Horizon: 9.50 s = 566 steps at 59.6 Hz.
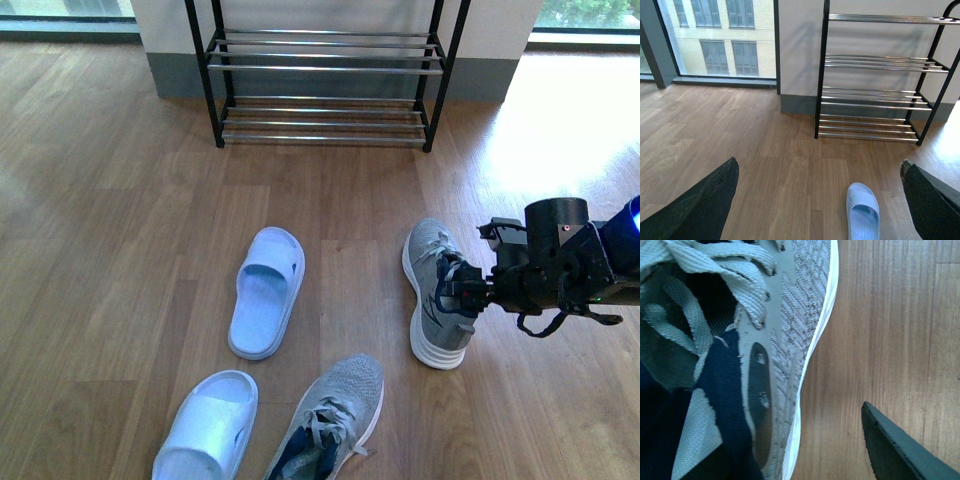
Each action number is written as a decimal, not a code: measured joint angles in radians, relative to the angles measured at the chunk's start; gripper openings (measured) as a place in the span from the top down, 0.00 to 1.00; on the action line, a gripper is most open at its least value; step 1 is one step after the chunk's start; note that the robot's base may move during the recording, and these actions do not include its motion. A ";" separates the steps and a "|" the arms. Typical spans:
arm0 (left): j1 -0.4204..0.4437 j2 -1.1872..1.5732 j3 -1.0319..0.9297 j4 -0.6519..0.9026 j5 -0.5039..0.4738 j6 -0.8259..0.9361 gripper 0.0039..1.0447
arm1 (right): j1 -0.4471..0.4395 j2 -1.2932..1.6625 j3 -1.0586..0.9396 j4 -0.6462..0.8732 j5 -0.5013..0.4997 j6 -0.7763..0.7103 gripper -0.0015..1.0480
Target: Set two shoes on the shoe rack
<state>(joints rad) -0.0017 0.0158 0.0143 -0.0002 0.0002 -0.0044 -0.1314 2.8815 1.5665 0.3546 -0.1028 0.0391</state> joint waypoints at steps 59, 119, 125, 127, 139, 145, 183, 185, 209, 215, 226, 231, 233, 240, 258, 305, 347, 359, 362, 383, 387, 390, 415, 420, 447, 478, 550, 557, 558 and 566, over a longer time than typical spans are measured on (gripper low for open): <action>0.000 0.000 0.000 0.000 0.000 0.000 0.09 | -0.133 -1.271 -1.065 0.171 0.003 0.161 0.99; 0.000 0.000 0.000 0.000 -0.001 0.000 0.09 | -0.177 -1.730 -1.188 0.004 -0.048 0.173 0.99; 0.000 0.000 0.000 0.000 -0.001 0.000 0.09 | -0.177 -1.730 -1.188 0.004 -0.049 0.175 0.99; 0.000 0.000 0.000 0.000 0.002 0.000 0.09 | -0.177 -1.730 -1.188 0.004 -0.049 0.175 0.99; 0.000 0.000 0.000 0.000 0.001 0.000 0.09 | -0.184 -1.730 -1.188 0.004 -0.033 0.175 0.99; -0.051 0.166 0.092 -0.219 -0.065 -0.087 0.09 | -0.184 -1.730 -1.188 0.004 -0.041 0.176 0.99; -0.456 1.956 0.455 0.485 -0.290 0.015 0.09 | -0.181 -1.730 -1.188 0.004 -0.048 0.175 0.99; -0.466 2.039 0.467 0.491 -0.290 0.017 0.09 | -0.181 -1.730 -1.188 0.004 -0.048 0.175 0.99; -0.494 2.329 0.492 0.520 -0.349 -0.034 0.09 | -0.181 -1.730 -1.188 0.004 -0.048 0.175 0.99; -0.470 2.393 0.498 0.532 -0.356 -0.066 0.09 | -0.181 -1.730 -1.188 0.004 -0.048 0.175 0.99; -0.378 2.493 0.521 0.552 -0.354 -0.130 0.09 | -0.181 -1.730 -1.188 0.004 -0.048 0.175 0.99; -0.357 2.518 0.535 0.553 -0.347 -0.140 0.09 | -0.181 -1.730 -1.188 0.004 -0.048 0.175 0.99; -0.352 2.525 0.543 0.552 -0.340 -0.142 0.09 | -0.181 -1.730 -1.188 0.004 -0.048 0.175 0.99; -0.348 2.543 0.578 0.539 -0.326 -0.145 0.09 | -0.181 -1.730 -1.188 0.004 -0.048 0.175 0.99; -0.349 2.632 0.695 0.478 -0.314 -0.142 0.09 | -0.181 -1.730 -1.188 0.004 -0.048 0.175 0.99; -0.426 2.790 0.909 0.391 -0.263 -0.104 0.42 | -0.181 -1.730 -1.188 0.004 -0.048 0.175 0.99; -0.389 2.579 0.785 0.481 -0.164 -0.237 0.99 | -0.181 -1.730 -1.188 0.004 -0.048 0.175 0.99; -0.344 2.280 0.683 0.510 -0.164 -0.286 0.99 | -0.181 -1.730 -1.188 0.004 -0.048 0.175 0.99; -0.333 2.206 0.652 0.512 -0.164 -0.290 0.99 | -0.181 -1.730 -1.188 0.004 -0.048 0.175 0.99; -0.220 1.510 0.354 0.383 -0.123 -0.234 0.99 | -0.181 -1.730 -1.188 0.004 -0.048 0.175 0.99; -0.188 1.342 0.314 0.301 -0.101 -0.214 0.99 | -0.181 -1.730 -1.188 0.004 -0.048 0.175 0.99; -0.170 1.232 0.293 0.239 -0.086 -0.200 0.99 | -0.181 -1.730 -1.188 0.004 -0.048 0.175 0.99; -0.107 0.706 0.248 -0.065 -0.026 -0.111 0.99 | -0.181 -1.730 -1.188 0.004 -0.048 0.175 0.99; -0.107 0.706 0.248 -0.065 -0.028 -0.111 0.99 | -0.181 -1.730 -1.188 0.004 -0.048 0.175 0.99; -0.107 0.704 0.248 -0.065 -0.024 -0.111 0.99 | -0.181 -1.730 -1.189 0.004 -0.043 0.175 0.99; -0.107 0.704 0.247 -0.065 -0.028 -0.111 0.99 | -0.181 -1.730 -1.189 0.004 -0.048 0.175 0.99; -0.105 0.704 0.247 -0.065 -0.035 -0.108 0.99 | -0.175 -1.730 -1.189 0.004 -0.058 0.175 0.99; -0.105 0.704 0.247 -0.065 -0.029 -0.108 0.99 | -0.178 -1.730 -1.189 0.004 -0.047 0.175 0.99; -0.105 0.704 0.247 -0.065 -0.029 -0.108 0.99 | -0.179 -1.730 -1.189 0.004 -0.046 0.175 0.99; -0.105 0.704 0.247 -0.065 -0.030 -0.108 0.99 | -0.179 -1.730 -1.189 0.004 -0.048 0.175 0.99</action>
<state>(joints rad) -0.1066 0.7197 0.2611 -0.0654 -0.0296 -0.1123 -0.3099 1.1515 0.3779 0.3584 -0.1509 0.2146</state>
